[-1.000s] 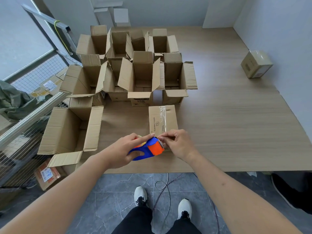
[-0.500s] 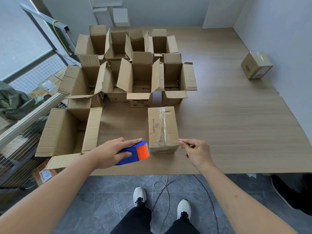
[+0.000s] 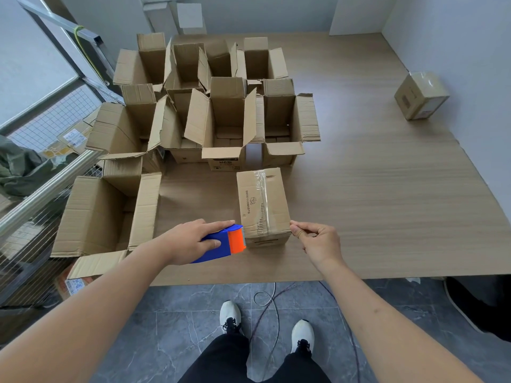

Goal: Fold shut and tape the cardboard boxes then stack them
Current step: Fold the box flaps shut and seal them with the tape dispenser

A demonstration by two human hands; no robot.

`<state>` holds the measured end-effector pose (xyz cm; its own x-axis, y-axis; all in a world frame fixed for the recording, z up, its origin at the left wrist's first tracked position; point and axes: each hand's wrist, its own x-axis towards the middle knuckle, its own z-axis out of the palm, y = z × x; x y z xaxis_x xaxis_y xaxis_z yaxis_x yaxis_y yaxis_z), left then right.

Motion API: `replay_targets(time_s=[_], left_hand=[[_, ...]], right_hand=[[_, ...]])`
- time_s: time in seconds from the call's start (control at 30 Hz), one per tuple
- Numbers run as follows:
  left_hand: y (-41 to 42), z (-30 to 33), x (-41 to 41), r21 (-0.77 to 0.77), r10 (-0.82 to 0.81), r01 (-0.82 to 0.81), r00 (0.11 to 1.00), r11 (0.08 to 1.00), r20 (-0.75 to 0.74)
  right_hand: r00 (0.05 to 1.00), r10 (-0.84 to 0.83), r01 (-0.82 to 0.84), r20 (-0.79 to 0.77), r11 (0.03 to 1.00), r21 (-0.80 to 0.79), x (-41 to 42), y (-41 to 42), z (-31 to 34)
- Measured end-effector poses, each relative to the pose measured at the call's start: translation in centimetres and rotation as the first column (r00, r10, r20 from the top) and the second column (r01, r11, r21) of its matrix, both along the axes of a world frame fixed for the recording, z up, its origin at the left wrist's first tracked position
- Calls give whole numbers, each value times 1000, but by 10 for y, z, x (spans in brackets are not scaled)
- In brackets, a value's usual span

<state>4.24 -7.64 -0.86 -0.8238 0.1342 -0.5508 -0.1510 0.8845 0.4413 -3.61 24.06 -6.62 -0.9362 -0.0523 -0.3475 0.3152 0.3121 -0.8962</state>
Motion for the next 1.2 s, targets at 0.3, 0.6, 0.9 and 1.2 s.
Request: replay_targets(time_s=[0.3,0.6,0.9,1.2], left_hand=[[6,9,-17,-101,-74,78,996,992,41],[5,8,-17,-51,-28,32,996,998,85],[-21,-13,33,261,164,-193,978,946,128],[-2,-22,22,-17,202,-201,979,979,41]], right_hand=[[971,238,-230,18,914,335,-23,10,5],[342,909,-407,-237,371,835,-8,-43,3],[268,912,-210,-310,369,905,-10,-48,-30],[365,907,-350,-209,342,872,-8,-55,-12]])
